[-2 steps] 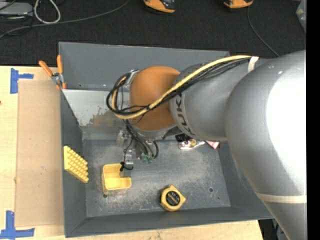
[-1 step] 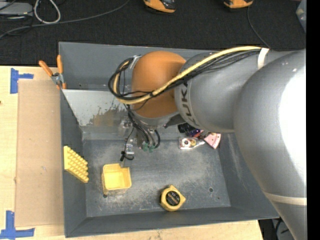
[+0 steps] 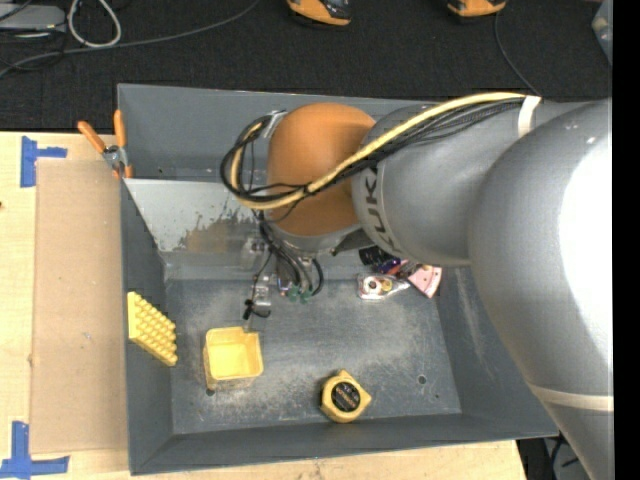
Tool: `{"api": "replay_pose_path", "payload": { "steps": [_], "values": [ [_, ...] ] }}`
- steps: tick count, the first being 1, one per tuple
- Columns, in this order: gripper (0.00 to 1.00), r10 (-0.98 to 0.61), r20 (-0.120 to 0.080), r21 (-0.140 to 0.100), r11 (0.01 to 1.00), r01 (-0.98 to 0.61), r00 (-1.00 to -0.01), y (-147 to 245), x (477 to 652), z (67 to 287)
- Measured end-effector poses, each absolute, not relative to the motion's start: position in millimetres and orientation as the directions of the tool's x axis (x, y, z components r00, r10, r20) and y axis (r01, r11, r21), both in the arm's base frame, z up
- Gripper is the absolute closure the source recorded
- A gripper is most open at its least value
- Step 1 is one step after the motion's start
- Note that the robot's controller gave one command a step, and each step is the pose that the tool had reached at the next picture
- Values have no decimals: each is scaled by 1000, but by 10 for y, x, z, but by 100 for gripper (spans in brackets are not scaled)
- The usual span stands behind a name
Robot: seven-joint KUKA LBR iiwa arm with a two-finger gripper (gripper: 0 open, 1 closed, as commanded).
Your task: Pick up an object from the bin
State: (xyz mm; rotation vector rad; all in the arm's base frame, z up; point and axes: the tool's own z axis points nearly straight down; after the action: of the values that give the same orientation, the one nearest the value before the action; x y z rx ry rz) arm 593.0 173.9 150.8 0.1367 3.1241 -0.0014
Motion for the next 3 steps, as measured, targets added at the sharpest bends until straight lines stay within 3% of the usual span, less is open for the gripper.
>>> {"api": "replay_pose_path", "payload": {
  "steps": [1,2,3],
  "values": [
    [0,84,0,1,997,84,-997,1670,5967,1312],
    [0,89,-4,-1,996,89,-996,1917,5952,977],
    [100,144,-10,1,990,144,-989,2259,6184,916]
  ]
}}
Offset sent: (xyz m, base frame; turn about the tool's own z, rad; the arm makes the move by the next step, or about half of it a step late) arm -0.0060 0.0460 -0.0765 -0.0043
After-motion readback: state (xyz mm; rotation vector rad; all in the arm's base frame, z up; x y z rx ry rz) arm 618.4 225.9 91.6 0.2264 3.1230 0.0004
